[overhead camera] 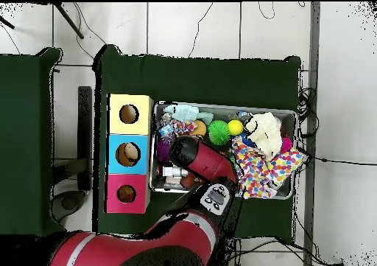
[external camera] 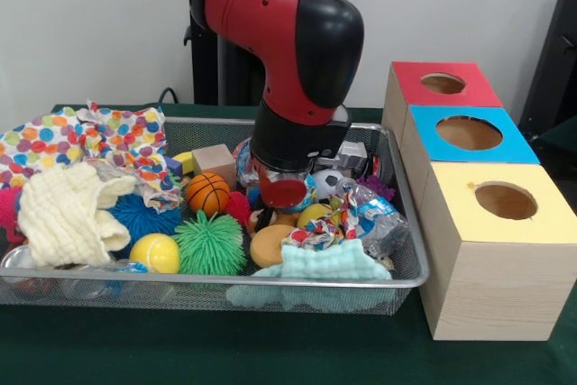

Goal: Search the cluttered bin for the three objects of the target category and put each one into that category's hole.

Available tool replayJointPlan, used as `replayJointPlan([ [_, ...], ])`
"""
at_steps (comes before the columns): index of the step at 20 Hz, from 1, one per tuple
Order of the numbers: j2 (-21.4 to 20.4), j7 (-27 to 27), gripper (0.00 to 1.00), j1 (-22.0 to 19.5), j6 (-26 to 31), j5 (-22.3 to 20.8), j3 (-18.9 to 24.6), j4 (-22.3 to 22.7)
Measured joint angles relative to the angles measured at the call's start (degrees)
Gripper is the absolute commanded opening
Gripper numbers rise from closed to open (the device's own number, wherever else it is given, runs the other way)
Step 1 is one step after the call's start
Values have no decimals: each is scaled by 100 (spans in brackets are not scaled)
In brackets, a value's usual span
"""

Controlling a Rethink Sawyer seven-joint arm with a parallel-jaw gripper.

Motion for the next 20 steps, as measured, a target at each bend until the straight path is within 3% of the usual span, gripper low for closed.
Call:
replayJointPlan([
  [6, -208, 0, 0, 4, 250, -275, -74, 2],
  [14, -1159, 1, 0, -144, 1189, -948, -180, 3],
  [20, -1849, 0, 0, -328, 1462, -1327, -180, 57],
])
